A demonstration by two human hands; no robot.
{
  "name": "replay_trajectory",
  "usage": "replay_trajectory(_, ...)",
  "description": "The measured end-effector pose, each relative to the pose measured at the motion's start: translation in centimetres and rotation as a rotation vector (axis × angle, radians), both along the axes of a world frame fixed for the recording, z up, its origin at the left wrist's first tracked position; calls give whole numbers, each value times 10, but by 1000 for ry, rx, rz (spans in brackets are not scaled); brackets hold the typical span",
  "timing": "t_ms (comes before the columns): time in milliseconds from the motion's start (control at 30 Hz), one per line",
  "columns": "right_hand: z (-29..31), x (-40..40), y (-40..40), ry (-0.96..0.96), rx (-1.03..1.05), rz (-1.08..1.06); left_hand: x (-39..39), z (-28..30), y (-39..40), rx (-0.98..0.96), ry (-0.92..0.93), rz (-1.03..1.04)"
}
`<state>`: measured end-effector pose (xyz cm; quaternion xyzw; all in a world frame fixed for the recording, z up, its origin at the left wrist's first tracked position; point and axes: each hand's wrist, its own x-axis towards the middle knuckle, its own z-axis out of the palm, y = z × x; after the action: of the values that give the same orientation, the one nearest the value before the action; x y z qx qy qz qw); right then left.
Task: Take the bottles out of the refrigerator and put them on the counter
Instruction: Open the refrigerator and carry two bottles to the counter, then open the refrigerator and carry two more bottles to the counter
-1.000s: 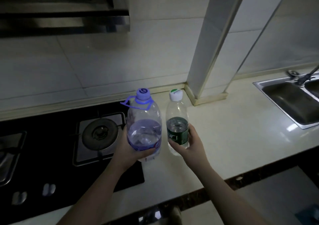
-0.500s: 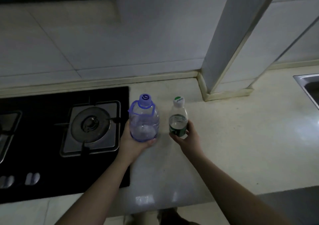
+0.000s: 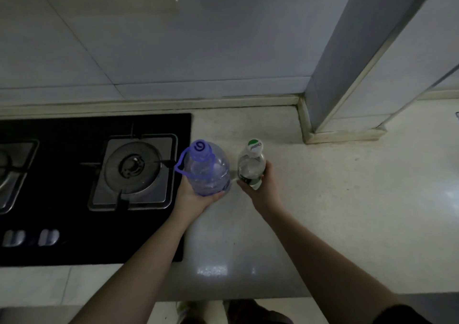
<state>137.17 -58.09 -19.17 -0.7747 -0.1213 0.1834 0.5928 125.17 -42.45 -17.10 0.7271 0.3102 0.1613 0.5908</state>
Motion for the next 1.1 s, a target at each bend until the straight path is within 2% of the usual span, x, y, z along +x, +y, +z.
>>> replay_trajectory(200,-1,1,-4,-17,-87,37,2,-6,8,44,69,-30)
replay_trajectory(500,22,2,-9,-169,-334,104,10,-3,13,61,136,-57)
replay_trajectory(667,26,-20,-35,-114,-478,52,-38,4,2,279,258,-71)
replay_trajectory(800,22,-51,-67,-304,-552,105,-76,12,-13,461,424,-67)
replay_trajectory(933,27,-80,-75,-388,-586,200,-113,28,-22,730,460,-122)
replay_trajectory(1100,38,-114,-65,-578,-586,372,-160,43,-32,858,576,-141)
